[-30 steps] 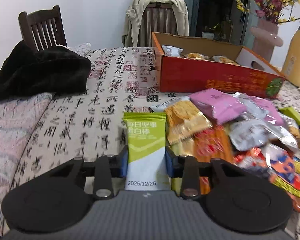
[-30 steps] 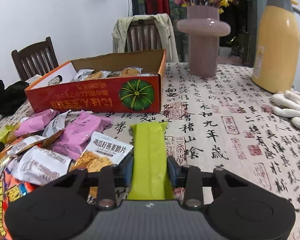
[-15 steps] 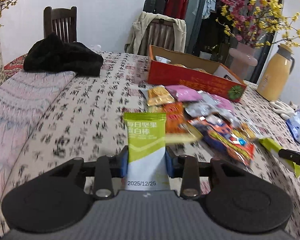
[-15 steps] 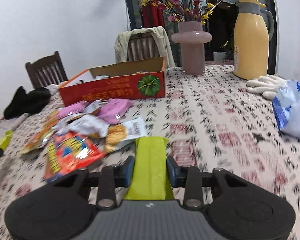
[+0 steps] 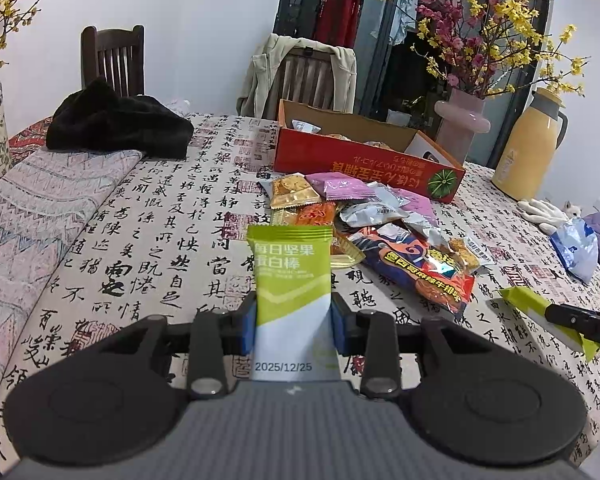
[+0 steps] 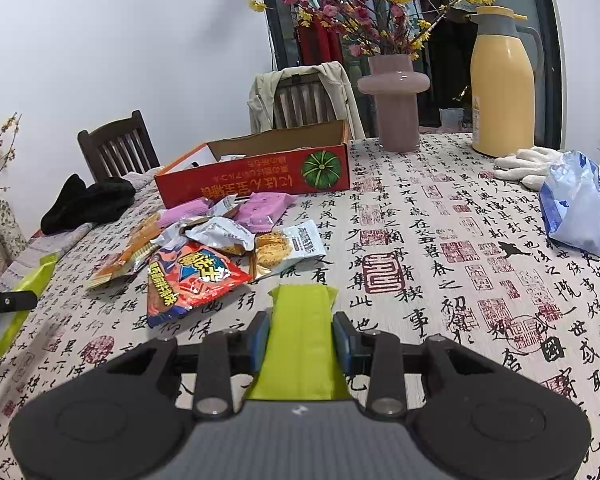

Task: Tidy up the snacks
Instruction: 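Carry both bars into the orange box and open both grippers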

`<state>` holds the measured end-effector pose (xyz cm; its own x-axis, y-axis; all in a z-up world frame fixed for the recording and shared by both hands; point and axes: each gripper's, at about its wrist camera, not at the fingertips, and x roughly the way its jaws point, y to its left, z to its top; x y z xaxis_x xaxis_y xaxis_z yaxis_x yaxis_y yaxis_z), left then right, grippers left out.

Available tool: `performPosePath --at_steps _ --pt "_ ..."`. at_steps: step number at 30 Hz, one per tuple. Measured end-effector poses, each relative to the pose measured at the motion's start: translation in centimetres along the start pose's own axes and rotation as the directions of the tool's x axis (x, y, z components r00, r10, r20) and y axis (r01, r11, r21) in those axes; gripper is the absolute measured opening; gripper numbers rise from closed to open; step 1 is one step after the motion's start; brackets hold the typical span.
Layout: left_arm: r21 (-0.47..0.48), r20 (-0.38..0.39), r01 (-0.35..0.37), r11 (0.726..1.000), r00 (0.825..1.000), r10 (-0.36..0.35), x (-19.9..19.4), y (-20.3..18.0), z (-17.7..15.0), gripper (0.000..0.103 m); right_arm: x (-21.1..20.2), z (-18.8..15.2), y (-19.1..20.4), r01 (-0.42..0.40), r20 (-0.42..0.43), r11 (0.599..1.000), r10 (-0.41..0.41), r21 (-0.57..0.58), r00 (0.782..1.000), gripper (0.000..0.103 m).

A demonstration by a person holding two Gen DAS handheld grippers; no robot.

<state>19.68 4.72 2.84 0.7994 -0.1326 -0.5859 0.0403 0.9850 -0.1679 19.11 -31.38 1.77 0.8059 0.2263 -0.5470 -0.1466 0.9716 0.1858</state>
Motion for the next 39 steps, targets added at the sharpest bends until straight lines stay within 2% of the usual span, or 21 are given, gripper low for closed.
performPosePath --at_steps 8,14,20,24,26,29,32,36,39 --pt "0.007 -0.004 0.005 1.000 1.000 -0.005 1.3 0.1 1.2 0.036 0.1 1.4 0.1 -0.004 0.026 1.000 0.005 -0.009 1.000 0.033" --pt "0.056 0.020 0.029 0.998 0.999 -0.030 3.4 -0.7 4.4 0.037 0.5 4.3 0.5 -0.015 0.062 0.998 0.019 -0.066 0.998 0.033" --pt "0.109 0.018 0.056 0.993 0.998 -0.058 7.4 -1.5 9.2 0.037 2.1 8.9 0.7 -0.018 0.095 0.993 0.030 -0.119 0.995 0.033" --pt "0.162 0.021 0.098 0.982 0.994 -0.103 10.7 -2.3 14.5 0.037 3.8 13.3 1.4 -0.035 0.117 0.985 0.055 -0.169 0.992 0.033" --pt "0.173 -0.005 0.118 0.978 0.993 -0.119 13.2 -2.8 17.2 0.037 5.9 15.9 2.0 -0.033 0.116 0.979 0.058 -0.203 0.992 0.033" --pt "0.206 -0.042 0.105 0.973 0.994 -0.099 17.5 -4.0 20.6 0.037 9.9 19.5 2.8 -0.053 0.094 0.974 0.075 -0.222 0.993 0.033" --pt "0.191 -0.081 0.097 0.977 0.993 -0.083 21.8 -4.8 23.6 0.037 14.8 23.1 4.0 -0.056 0.068 0.970 0.074 -0.236 0.995 0.033" --pt "0.187 -0.081 0.035 0.982 0.997 -0.021 26.9 -5.6 25.9 0.037 21.9 26.3 5.5 -0.024 0.032 0.970 0.032 -0.242 0.999 0.033" --pt "0.129 -0.112 0.016 0.992 0.994 -0.001 30.5 -5.0 26.7 0.037 27.2 27.5 6.0 -0.011 -0.011 0.977 0.009 -0.213 1.000 0.033"
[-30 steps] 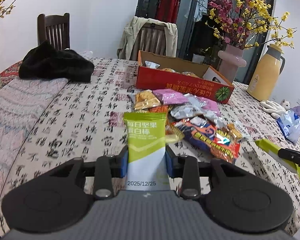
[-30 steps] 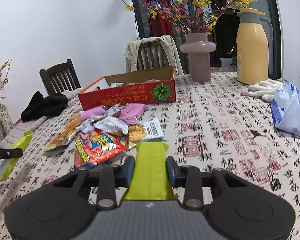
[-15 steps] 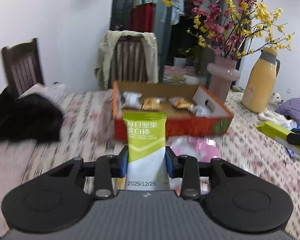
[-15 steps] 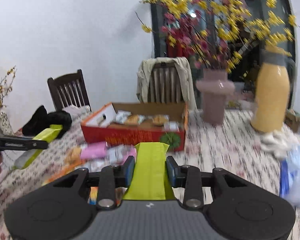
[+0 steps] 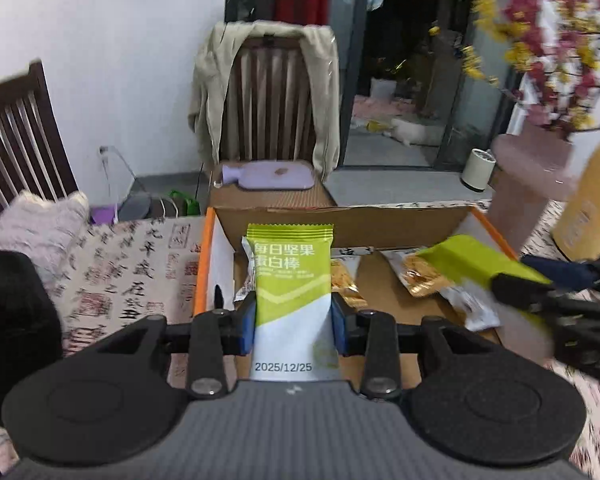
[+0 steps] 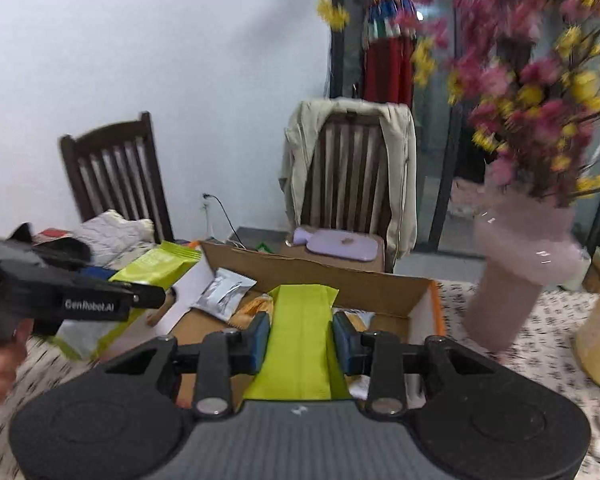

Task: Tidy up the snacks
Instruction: 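Carry both bars into the orange box and open both grippers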

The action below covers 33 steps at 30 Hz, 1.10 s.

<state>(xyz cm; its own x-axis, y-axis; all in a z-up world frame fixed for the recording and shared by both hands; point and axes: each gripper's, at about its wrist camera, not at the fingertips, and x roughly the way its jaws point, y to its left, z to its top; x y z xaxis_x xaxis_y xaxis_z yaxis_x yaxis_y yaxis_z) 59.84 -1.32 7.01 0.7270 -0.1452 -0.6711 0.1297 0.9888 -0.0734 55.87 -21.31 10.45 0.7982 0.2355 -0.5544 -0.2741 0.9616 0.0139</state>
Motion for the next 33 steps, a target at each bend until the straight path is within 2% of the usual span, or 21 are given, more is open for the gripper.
performPosePath --at_steps 4,5,8,11,14,17,21,25,28,30,32,33 --pt "-0.033 -0.041 -0.090 0.995 0.995 0.089 4.1 1.0 0.0 0.037 6.0 -0.1 -0.3 0.040 -0.066 0.997 -0.035 0.068 0.997 0.033" --pt "-0.035 -0.052 -0.094 0.995 0.994 0.092 4.9 1.3 -0.1 0.037 7.3 -0.4 -0.4 0.047 -0.081 0.996 -0.041 0.081 0.996 0.033" --pt "-0.035 -0.062 -0.077 0.996 0.995 0.074 6.1 1.8 -0.8 0.038 9.7 -1.4 -0.3 0.061 -0.115 0.992 -0.049 0.107 0.992 0.033" --pt "-0.004 -0.027 -0.090 0.996 0.996 0.090 6.4 1.2 -1.3 0.044 11.0 -2.2 0.5 0.052 -0.134 0.995 -0.040 0.082 0.990 0.034" --pt "-0.026 -0.032 -0.060 0.998 0.998 0.059 6.2 1.2 -1.3 0.045 11.3 -2.3 0.9 0.054 -0.129 0.996 -0.044 0.073 0.991 0.034" --pt "-0.023 -0.015 -0.046 0.999 0.999 0.046 4.9 1.0 -1.0 0.047 10.4 -2.0 0.7 0.054 -0.107 0.995 -0.045 0.080 0.993 0.039" --pt "-0.012 0.023 -0.029 1.000 0.999 0.029 2.1 1.0 -0.2 0.052 8.5 -1.2 0.3 0.056 -0.078 0.995 -0.049 0.086 0.996 0.039" --pt "-0.017 0.052 -0.025 1.000 0.998 0.026 -1.5 1.3 0.2 0.053 5.3 -0.3 0.3 0.051 -0.046 0.996 -0.048 0.072 0.998 0.040" --pt "-0.022 0.072 -0.031 0.999 0.997 0.033 -4.5 1.4 -0.4 0.054 2.0 0.1 0.5 0.023 -0.018 0.995 -0.022 0.092 1.000 0.050" --pt "-0.024 0.089 -0.032 0.999 0.995 0.034 -6.7 1.3 -1.4 0.055 -0.2 0.1 0.8 0.006 0.001 0.995 -0.006 0.095 1.000 0.051" --pt "-0.025 0.111 -0.035 0.999 0.993 0.038 -9.0 1.1 -2.8 0.061 -2.6 -0.2 1.2 0.008 0.018 0.997 -0.009 0.081 1.000 0.054" --pt "-0.024 0.128 -0.040 0.999 0.991 0.042 -10.3 1.0 -3.7 0.069 -3.9 -0.6 1.3 0.003 0.025 0.997 -0.005 0.078 1.000 0.056"
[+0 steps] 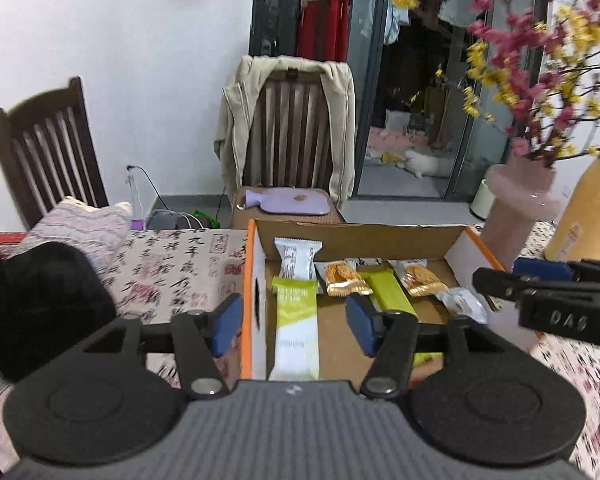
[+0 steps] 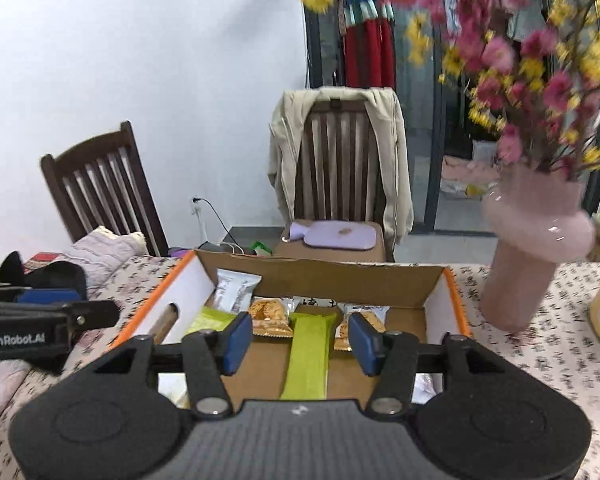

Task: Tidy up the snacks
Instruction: 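Carry both bars into the orange box and open both grippers, then move both tools back toward the snack pile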

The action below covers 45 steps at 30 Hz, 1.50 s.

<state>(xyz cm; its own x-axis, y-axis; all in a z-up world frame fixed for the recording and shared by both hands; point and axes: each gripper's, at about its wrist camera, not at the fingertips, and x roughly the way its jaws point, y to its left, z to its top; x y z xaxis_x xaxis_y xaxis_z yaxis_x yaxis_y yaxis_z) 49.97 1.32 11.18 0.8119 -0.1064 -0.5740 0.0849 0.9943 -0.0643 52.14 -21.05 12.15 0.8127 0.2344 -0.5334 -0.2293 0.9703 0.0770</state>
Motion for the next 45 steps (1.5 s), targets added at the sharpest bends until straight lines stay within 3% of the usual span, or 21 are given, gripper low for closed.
performPosePath --at_steps 4,8,13,16,22,27,31,45 --pt "0.031 0.079 -0.013 0.999 0.997 0.010 -5.9 -0.1 -3.4 0.076 -5.4 -2.2 0.3 -0.035 0.029 0.999 0.035 -0.008 0.999 0.074" --pt "0.022 0.134 0.008 1.000 0.991 -0.011 -11.8 0.2 -7.8 0.082 -11.0 -5.6 0.9 -0.031 0.061 0.998 0.034 -0.060 0.998 0.081" --pt "0.014 0.248 -0.058 0.998 0.967 0.053 -19.4 0.2 -15.4 0.090 -17.9 -11.4 1.2 -0.071 0.112 0.997 0.076 -0.041 0.991 0.089" --pt "-0.007 0.259 -0.079 0.997 0.963 0.078 -22.4 -0.2 -19.2 0.093 -21.5 -15.1 1.7 -0.099 0.127 0.994 0.104 -0.045 0.986 0.093" --pt "0.000 0.194 -0.062 0.998 0.979 0.061 -25.5 -1.1 -26.3 0.098 -26.1 -23.3 2.8 -0.092 0.127 0.996 0.094 -0.022 0.988 0.097" --pt "0.019 0.169 -0.066 0.998 0.984 0.062 -26.9 -1.3 -28.9 0.098 -28.2 -29.4 3.3 -0.063 0.095 0.998 0.061 0.016 0.994 0.098" --pt "0.032 0.177 -0.061 0.998 0.983 0.055 -27.8 -1.5 -29.7 0.098 -29.3 -32.1 4.6 0.017 0.094 0.999 -0.013 -0.043 0.995 0.098" --pt "0.011 0.161 -0.054 0.998 0.986 0.052 -27.7 -0.7 -30.6 0.099 -29.5 -32.2 6.2 0.020 0.086 0.996 -0.012 -0.089 0.996 0.098"
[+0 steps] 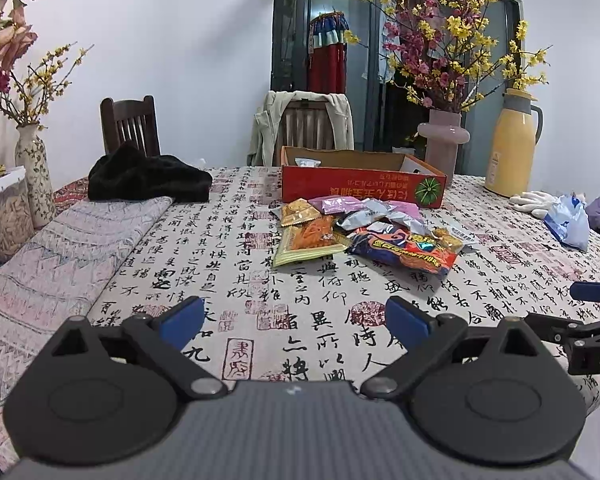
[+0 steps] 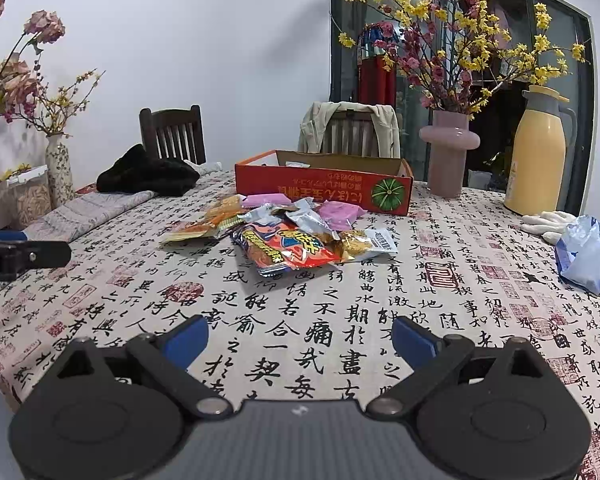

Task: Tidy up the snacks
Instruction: 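Move both tools back toward the snack pile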

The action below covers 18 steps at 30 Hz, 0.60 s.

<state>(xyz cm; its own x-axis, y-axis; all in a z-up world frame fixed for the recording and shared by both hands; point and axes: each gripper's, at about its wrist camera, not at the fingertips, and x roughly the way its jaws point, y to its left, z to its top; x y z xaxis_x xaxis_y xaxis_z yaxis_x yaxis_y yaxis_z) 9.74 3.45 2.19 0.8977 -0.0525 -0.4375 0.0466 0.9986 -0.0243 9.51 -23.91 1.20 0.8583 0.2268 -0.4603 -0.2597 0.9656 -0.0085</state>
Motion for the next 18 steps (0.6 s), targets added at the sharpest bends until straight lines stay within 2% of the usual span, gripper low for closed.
performPosePath --at_steps 4,18 --pt "-0.010 -0.024 0.008 1.000 1.000 -0.009 1.0 0.3 -0.1 0.099 1.2 0.1 -0.2 0.021 -0.036 1.000 -0.020 0.008 0.999 0.098" --pt "-0.007 -0.069 0.040 0.999 0.997 -0.041 5.9 0.6 1.9 0.097 5.1 2.1 -1.4 0.000 -0.076 0.997 0.006 0.077 0.997 0.098"
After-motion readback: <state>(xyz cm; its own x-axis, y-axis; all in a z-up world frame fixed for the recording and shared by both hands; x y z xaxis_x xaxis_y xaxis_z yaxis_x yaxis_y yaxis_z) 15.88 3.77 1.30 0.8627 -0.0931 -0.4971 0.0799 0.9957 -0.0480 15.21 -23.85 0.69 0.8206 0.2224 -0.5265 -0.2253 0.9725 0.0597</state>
